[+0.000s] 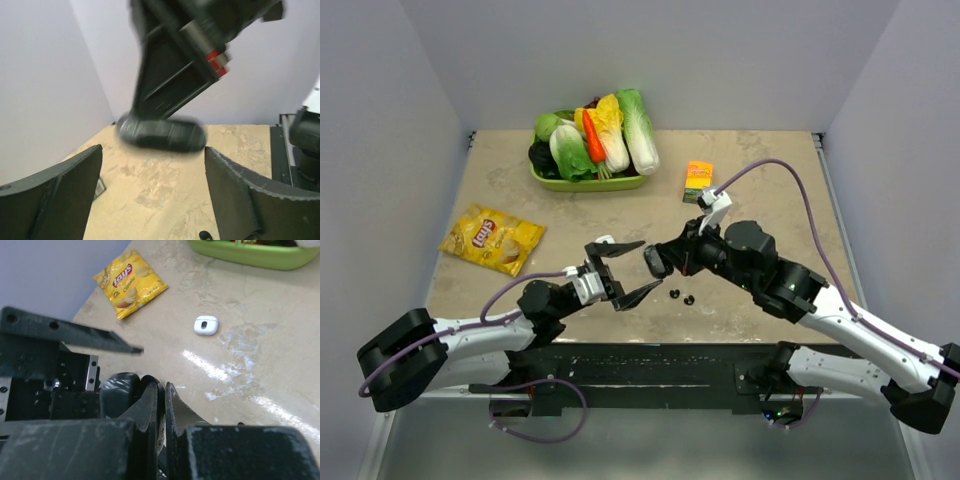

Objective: Insert the wireless bluetooth earbuds into the charging case
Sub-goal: Open the charging case.

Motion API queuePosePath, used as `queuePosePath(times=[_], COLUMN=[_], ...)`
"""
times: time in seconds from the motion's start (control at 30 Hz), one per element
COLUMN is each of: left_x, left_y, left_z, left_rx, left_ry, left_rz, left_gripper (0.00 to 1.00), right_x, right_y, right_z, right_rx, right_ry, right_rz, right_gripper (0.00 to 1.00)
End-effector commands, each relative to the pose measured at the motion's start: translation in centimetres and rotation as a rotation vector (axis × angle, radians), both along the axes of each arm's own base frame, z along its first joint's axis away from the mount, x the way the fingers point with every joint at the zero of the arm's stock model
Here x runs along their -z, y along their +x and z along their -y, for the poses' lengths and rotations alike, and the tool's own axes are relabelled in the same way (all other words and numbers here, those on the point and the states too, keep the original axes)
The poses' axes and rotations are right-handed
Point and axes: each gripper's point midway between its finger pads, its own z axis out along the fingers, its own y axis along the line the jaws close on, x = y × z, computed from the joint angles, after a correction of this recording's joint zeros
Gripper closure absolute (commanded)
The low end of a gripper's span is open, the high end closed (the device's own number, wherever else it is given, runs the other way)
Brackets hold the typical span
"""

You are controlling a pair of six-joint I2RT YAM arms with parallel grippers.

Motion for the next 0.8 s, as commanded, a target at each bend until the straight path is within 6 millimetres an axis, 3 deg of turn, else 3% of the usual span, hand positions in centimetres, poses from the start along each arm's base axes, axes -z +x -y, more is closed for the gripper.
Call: queuePosePath(times=[0.0,0.27,0.33,0.47,0.5,0.63,0.77], left_x=[-6.6,-5.5,-5.3,-5.0,-5.9,-4.8,-3.7], left_y=[1.3,2.7,2.6,0.0,-0.6,-3.3,-3.0], left_z=[-3.9,-5.4,-4.5,-0.6,-0.2,1.5,2.1], left_rx=[-0.137,-0.219,-0.175,0.069,0.113,0.356,0.507], left_ry=[-0.297,-0.333,-0.288,-0.089,-0.077,0.070,0.190], left_rz=[0.056,-0.059,-0.121,-0.182,-0.178,-0.250,-0.381], left_gripper=[0.00,0.00,0.00,0.00,0.00,0.00,0.00], right_x=[-4.2,-6.2,-6.6,-7.7,-7.9,-8.3,-8.6], right_y=[0.7,0.3,0.3,0.5,0.2,-0.4,-0.9], right_z=[2.1,3.2,3.4,4.7,4.5,4.8,5.0], right_rx=[0.035,-0.001,-0.032,0.034,0.026,-0.008,-0.018], right_ry=[-0.061,-0.133,-0.186,-0.255,-0.263,-0.347,-0.382], right_rz=[0.136,0.227,0.281,0.395,0.420,0.515,0.572], right_gripper=[1.00,1.00,1.00,1.00,1.00,1.00,1.00])
